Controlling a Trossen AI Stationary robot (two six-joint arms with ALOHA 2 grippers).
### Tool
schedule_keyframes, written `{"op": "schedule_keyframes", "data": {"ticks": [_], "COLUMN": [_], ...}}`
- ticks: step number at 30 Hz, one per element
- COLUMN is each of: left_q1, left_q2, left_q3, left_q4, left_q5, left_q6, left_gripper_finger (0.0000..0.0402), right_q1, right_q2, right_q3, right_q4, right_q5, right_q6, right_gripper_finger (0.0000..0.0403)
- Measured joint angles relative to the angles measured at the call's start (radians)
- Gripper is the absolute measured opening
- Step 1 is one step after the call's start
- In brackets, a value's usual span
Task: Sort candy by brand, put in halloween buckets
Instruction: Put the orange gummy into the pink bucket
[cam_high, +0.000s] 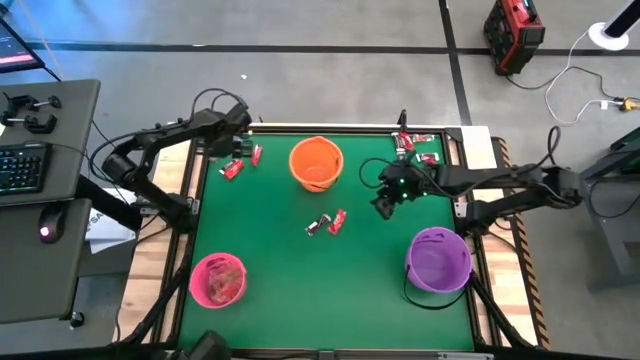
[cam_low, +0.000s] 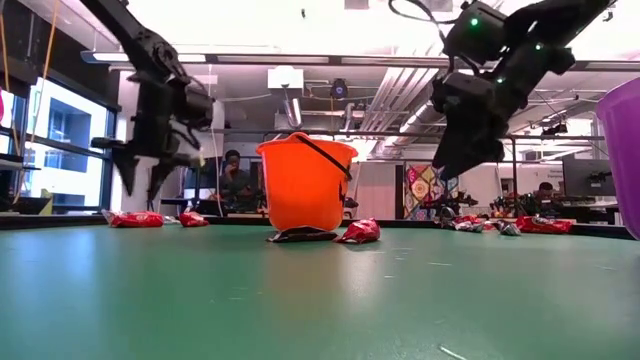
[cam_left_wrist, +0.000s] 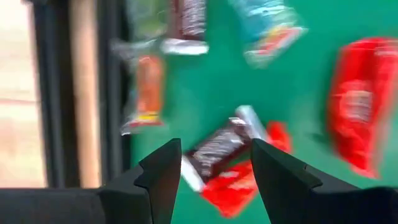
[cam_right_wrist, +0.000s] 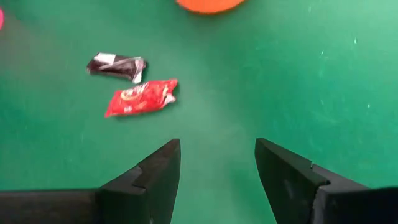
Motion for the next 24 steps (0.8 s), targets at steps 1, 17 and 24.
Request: {"op": "schedule_keyframes", "data": {"ticks": [1, 17, 24], "left_q1": [0.003, -0.055, -0.047], "left_q2": [0.0, 0.177, 0.191], "left_q3": [-0.016, -0.024, -0.014], "left_q4": [0.019, 0.047, 0.049], "left_q5": [-0.021, -0.293, -0.334], "left_q6": [-0.001, -0.037, -0.081], "left_gripper_finger": [0.0184, 0.0184, 0.0184], "right_q1": [-0.007, -0.087, -0.086], "right_q2": [0.006, 0.036, 0.036], "right_q3": [0.0, 0.002, 0.002], "right_q4": [0.023, 0.232, 0.223], "right_q5": [0.002, 0.01, 0.008], "right_q6": [0.0, -0.006, -0.014], "right_gripper_finger": [0.0199, 0.0199, 0.0199]}}
